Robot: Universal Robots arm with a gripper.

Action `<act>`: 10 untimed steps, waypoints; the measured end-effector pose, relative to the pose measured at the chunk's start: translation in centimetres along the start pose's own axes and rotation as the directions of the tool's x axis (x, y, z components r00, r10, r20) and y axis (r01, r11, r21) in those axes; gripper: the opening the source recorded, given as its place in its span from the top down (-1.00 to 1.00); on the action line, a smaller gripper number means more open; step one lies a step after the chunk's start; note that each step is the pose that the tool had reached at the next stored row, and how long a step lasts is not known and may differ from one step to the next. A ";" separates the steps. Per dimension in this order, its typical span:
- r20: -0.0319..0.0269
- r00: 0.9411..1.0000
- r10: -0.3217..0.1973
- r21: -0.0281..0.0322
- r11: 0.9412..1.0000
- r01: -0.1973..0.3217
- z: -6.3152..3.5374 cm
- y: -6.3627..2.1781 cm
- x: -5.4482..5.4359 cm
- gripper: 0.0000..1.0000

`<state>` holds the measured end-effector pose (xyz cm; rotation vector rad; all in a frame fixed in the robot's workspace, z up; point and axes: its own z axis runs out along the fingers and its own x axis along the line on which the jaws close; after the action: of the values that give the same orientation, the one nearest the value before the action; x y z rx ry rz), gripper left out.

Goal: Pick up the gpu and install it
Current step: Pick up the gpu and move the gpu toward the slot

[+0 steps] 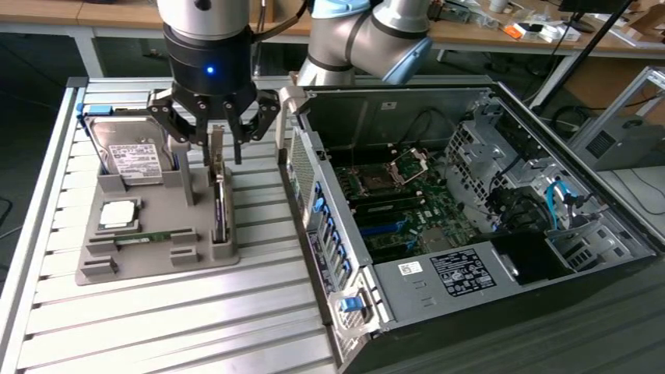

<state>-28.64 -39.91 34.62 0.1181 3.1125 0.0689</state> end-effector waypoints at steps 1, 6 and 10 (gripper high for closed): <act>0.000 1.000 0.000 0.000 1.000 0.000 0.02 -0.01 0.1 0.15; 0.000 1.000 0.000 0.000 1.000 0.000 0.12 -0.04 0.4 0.15; 0.000 1.000 0.000 0.000 1.000 0.000 0.20 -0.05 0.5 0.15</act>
<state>-29.16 -39.91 34.41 0.1180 3.1126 0.0687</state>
